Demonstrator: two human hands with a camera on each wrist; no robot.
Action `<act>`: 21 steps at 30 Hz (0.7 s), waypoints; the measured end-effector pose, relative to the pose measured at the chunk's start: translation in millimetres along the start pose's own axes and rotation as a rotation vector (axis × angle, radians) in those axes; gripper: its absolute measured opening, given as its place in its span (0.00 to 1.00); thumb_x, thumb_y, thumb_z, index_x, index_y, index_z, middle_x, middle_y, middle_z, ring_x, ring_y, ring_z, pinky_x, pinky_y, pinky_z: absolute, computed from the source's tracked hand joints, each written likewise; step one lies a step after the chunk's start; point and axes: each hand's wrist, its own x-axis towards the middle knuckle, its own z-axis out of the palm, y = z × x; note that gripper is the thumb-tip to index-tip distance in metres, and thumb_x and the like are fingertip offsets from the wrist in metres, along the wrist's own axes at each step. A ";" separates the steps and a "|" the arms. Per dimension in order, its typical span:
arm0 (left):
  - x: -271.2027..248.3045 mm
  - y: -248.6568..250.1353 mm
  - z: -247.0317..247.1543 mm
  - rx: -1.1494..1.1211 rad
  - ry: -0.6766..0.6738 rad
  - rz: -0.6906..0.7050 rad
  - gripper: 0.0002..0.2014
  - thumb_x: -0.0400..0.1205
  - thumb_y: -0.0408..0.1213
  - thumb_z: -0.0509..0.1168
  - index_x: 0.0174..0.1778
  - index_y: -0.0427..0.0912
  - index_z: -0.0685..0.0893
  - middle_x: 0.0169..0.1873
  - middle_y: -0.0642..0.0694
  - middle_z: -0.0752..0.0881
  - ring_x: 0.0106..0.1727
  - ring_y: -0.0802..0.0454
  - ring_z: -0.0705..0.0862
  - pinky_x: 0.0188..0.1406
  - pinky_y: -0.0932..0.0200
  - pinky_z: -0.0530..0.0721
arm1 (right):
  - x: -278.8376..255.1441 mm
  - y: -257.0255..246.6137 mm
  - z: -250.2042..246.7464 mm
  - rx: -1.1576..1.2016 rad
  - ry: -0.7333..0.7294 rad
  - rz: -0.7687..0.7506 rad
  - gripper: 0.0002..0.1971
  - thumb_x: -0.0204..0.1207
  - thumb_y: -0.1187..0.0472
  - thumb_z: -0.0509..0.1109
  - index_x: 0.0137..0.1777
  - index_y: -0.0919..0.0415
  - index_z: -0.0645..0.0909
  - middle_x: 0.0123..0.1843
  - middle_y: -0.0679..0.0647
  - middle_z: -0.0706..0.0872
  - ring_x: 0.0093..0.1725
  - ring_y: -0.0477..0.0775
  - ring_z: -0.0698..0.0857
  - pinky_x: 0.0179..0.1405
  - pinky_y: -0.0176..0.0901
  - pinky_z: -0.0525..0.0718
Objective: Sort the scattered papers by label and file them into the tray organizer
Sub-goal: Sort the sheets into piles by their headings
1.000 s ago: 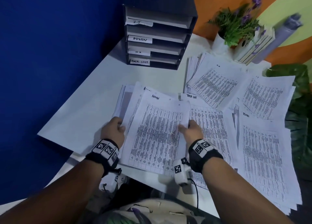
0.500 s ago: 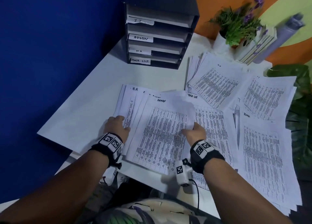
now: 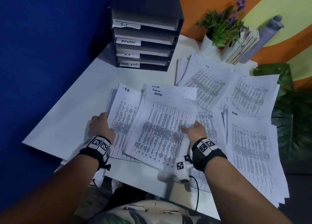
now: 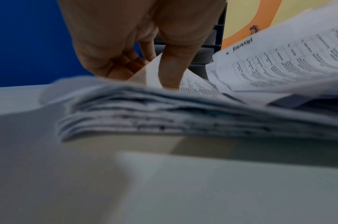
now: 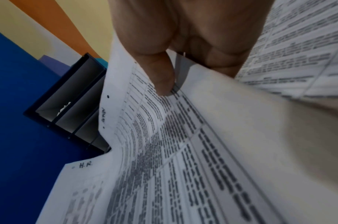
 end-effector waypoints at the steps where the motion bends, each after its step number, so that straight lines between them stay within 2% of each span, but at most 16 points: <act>1: -0.5 2.1 -0.1 -0.013 0.011 0.000 0.22 0.77 0.31 0.70 0.67 0.39 0.75 0.61 0.34 0.75 0.60 0.34 0.78 0.62 0.42 0.79 | 0.8 0.4 -2.8 0.018 0.002 -0.001 0.13 0.73 0.63 0.76 0.56 0.59 0.80 0.56 0.58 0.87 0.54 0.60 0.86 0.60 0.57 0.84; 4: 1.4 5.9 0.7 -0.059 0.023 0.012 0.10 0.81 0.32 0.65 0.58 0.37 0.79 0.56 0.33 0.80 0.55 0.33 0.80 0.58 0.42 0.80 | -0.4 -0.4 -12.1 0.068 0.023 0.000 0.26 0.70 0.63 0.79 0.68 0.64 0.76 0.66 0.58 0.84 0.63 0.60 0.83 0.67 0.58 0.81; 5: 2.1 6.9 1.4 -0.080 0.024 0.020 0.08 0.81 0.31 0.64 0.56 0.37 0.79 0.53 0.33 0.83 0.53 0.33 0.82 0.56 0.42 0.81 | -0.7 1.2 -13.8 0.089 0.021 -0.013 0.28 0.70 0.64 0.79 0.70 0.63 0.76 0.66 0.57 0.84 0.64 0.60 0.83 0.67 0.58 0.81; 7: 1.2 9.5 3.0 -0.118 0.023 0.013 0.09 0.80 0.27 0.63 0.56 0.38 0.78 0.51 0.35 0.85 0.51 0.35 0.83 0.52 0.46 0.83 | -6.7 2.7 -12.1 0.108 -0.002 -0.052 0.24 0.70 0.66 0.78 0.66 0.59 0.78 0.61 0.55 0.86 0.61 0.58 0.85 0.64 0.55 0.83; 9: 0.1 12.2 5.2 -0.136 0.025 -0.006 0.12 0.79 0.24 0.62 0.58 0.38 0.77 0.50 0.37 0.85 0.49 0.37 0.83 0.49 0.49 0.82 | -13.6 5.2 -7.6 0.101 -0.061 -0.078 0.27 0.67 0.62 0.78 0.67 0.58 0.77 0.63 0.54 0.85 0.63 0.56 0.84 0.64 0.56 0.83; 10: 0.0 12.5 6.5 -0.139 0.028 -0.011 0.13 0.79 0.24 0.62 0.58 0.37 0.77 0.50 0.36 0.85 0.50 0.37 0.83 0.50 0.49 0.81 | -14.3 8.2 -4.8 0.083 -0.080 -0.092 0.26 0.67 0.61 0.77 0.66 0.59 0.77 0.62 0.55 0.86 0.62 0.56 0.85 0.60 0.54 0.86; 11: 0.5 12.2 8.0 -0.137 0.033 -0.017 0.12 0.79 0.25 0.63 0.59 0.37 0.76 0.51 0.35 0.85 0.51 0.36 0.83 0.52 0.48 0.80 | -17.9 8.2 -5.6 0.047 -0.083 -0.124 0.21 0.69 0.64 0.76 0.62 0.62 0.77 0.56 0.56 0.87 0.56 0.56 0.87 0.52 0.47 0.88; 13: 2.7 10.5 10.0 -0.148 0.040 -0.047 0.13 0.80 0.28 0.65 0.60 0.36 0.76 0.54 0.33 0.86 0.55 0.34 0.83 0.57 0.46 0.79 | -17.6 9.8 -11.5 -0.002 -0.046 -0.160 0.12 0.73 0.69 0.71 0.54 0.66 0.75 0.47 0.53 0.84 0.46 0.54 0.84 0.36 0.32 0.83; 14: 3.0 10.4 10.6 -0.167 0.042 -0.058 0.15 0.79 0.30 0.68 0.61 0.35 0.76 0.55 0.32 0.86 0.57 0.33 0.84 0.59 0.46 0.79 | -18.6 8.7 -18.3 -0.009 -0.016 -0.162 0.11 0.75 0.71 0.69 0.54 0.66 0.73 0.47 0.50 0.82 0.46 0.51 0.82 0.36 0.29 0.80; 15: 3.6 9.7 11.6 -0.178 0.041 -0.059 0.19 0.78 0.32 0.71 0.62 0.34 0.76 0.57 0.31 0.85 0.58 0.33 0.84 0.60 0.45 0.79 | -17.5 9.4 -27.8 -0.022 0.027 -0.181 0.11 0.77 0.71 0.67 0.57 0.65 0.71 0.48 0.47 0.79 0.48 0.47 0.79 0.40 0.29 0.79; 16: 3.6 9.1 12.0 -0.172 0.037 -0.050 0.23 0.75 0.33 0.75 0.63 0.32 0.76 0.57 0.30 0.85 0.59 0.33 0.84 0.60 0.44 0.79 | -11.9 12.8 -37.9 -0.038 0.086 -0.177 0.17 0.78 0.72 0.65 0.65 0.62 0.72 0.50 0.46 0.78 0.50 0.46 0.79 0.46 0.31 0.79; 17: 3.4 8.7 12.3 -0.152 0.033 -0.035 0.26 0.72 0.33 0.78 0.63 0.31 0.76 0.58 0.30 0.85 0.59 0.33 0.84 0.60 0.44 0.79 | -8.4 14.7 -50.9 -0.054 0.144 -0.181 0.19 0.79 0.72 0.64 0.69 0.62 0.71 0.49 0.47 0.80 0.49 0.48 0.80 0.48 0.37 0.82; 18: 3.5 8.2 13.0 -0.127 0.030 -0.018 0.28 0.70 0.33 0.79 0.63 0.31 0.76 0.57 0.29 0.85 0.58 0.33 0.84 0.59 0.44 0.79 | -2.4 18.8 -65.4 -0.080 0.181 -0.157 0.19 0.79 0.72 0.62 0.69 0.59 0.71 0.46 0.48 0.81 0.45 0.51 0.82 0.48 0.42 0.84; 19: 3.5 7.2 14.3 -0.103 0.034 0.000 0.28 0.69 0.33 0.80 0.63 0.31 0.77 0.56 0.29 0.85 0.57 0.33 0.84 0.59 0.44 0.80 | 3.7 23.5 -81.2 -0.103 0.229 -0.147 0.16 0.79 0.72 0.61 0.65 0.59 0.72 0.43 0.50 0.81 0.41 0.53 0.83 0.42 0.47 0.87; 21: 3.0 6.7 17.3 -0.071 0.055 0.024 0.27 0.69 0.31 0.80 0.61 0.31 0.78 0.54 0.28 0.85 0.55 0.32 0.84 0.56 0.43 0.81 | 13.2 31.7 -116.1 -0.164 0.315 -0.115 0.07 0.80 0.69 0.61 0.55 0.61 0.73 0.39 0.54 0.81 0.38 0.58 0.83 0.34 0.48 0.85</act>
